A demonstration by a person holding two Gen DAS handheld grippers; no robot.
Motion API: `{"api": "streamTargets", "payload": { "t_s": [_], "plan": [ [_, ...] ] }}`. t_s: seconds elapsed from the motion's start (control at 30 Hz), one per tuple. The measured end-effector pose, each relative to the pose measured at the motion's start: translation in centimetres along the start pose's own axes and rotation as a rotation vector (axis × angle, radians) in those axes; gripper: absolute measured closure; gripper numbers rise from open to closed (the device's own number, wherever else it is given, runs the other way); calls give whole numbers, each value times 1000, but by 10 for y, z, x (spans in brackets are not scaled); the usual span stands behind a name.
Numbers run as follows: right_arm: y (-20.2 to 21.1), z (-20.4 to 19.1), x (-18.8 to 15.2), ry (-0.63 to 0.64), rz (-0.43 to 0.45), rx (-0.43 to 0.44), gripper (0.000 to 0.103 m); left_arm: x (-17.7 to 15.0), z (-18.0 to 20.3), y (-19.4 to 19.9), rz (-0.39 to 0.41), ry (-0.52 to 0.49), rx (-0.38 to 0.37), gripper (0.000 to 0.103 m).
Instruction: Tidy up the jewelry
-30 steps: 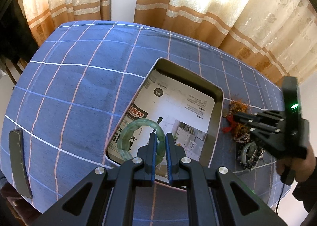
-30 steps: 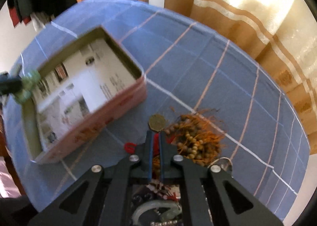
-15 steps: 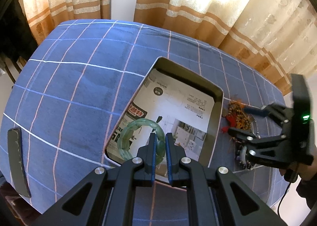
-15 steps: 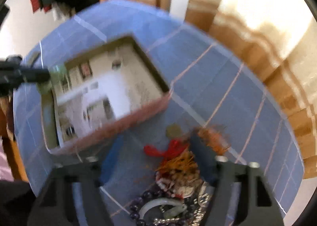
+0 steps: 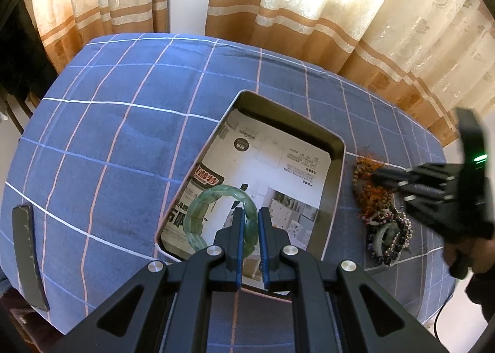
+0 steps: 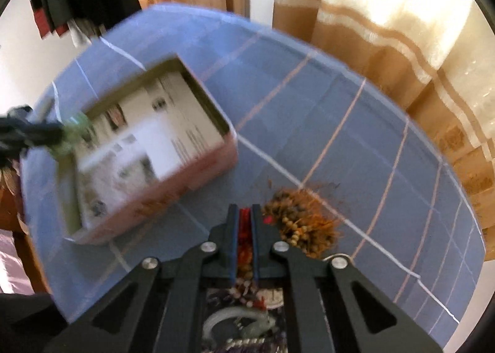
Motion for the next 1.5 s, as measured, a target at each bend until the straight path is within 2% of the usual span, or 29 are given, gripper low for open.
{"api": "streamTargets", "payload": {
  "t_s": [0.17, 0.33, 0.57, 0.77, 0.93, 0.97, 1.0, 1.03, 1.07, 1.1, 1.17, 1.23, 1.37, 1.5],
  "plan": [
    [50, -9, 24, -18, 99, 58, 94, 3, -8, 2, 10, 18, 6, 95],
    [63, -42, 54, -25, 170, 136, 94, 8, -12, 4, 24, 22, 9, 95],
    [24, -80, 58, -46, 147, 227, 94, 6, -11, -1, 12, 0, 21, 95],
    [-11, -101, 42, -16, 91, 205, 93, 3, -15, -11, -16, -1, 42, 95],
    [-22, -102, 33, -12, 60, 184, 88, 0, -19, -19, -55, 12, 67, 93],
    [-23, -100, 32, -16, 53, 186, 84, 0, -20, -19, -57, 16, 66, 93],
    [-23, -100, 31, -21, 50, 193, 70, -1, -21, -19, -59, 18, 65, 93],
    [-22, -99, 29, -20, 51, 193, 61, -1, -20, -19, -62, 18, 69, 92],
    [-20, -99, 28, -14, 57, 185, 45, -1, -20, -19, -65, 16, 75, 87],
    [-17, -99, 27, -7, 66, 181, 39, -1, -20, -19, -66, 14, 80, 83],
    [-14, -101, 25, 4, 70, 173, 39, -1, -19, -15, -52, 19, 89, 54],
    [-10, -100, 22, 7, 71, 162, 39, 1, -19, -11, -37, 24, 101, 42],
    [2, -91, 11, -17, 78, 137, 33, 5, -14, -5, -34, 7, 104, 42],
    [17, -80, -8, -44, 79, 123, 32, 7, -9, 3, -24, 15, 91, 42]
  ]
}}
Point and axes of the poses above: each gripper's, at about its wrist camera, not at the fingertips, and y roughly against the way its jaws point, z to its right, x to its top, the point moved 2 cm from there along -y, roughly the way its jaws point, and after that the axes turned 2 degrees about -x, right-handed, at the moved point
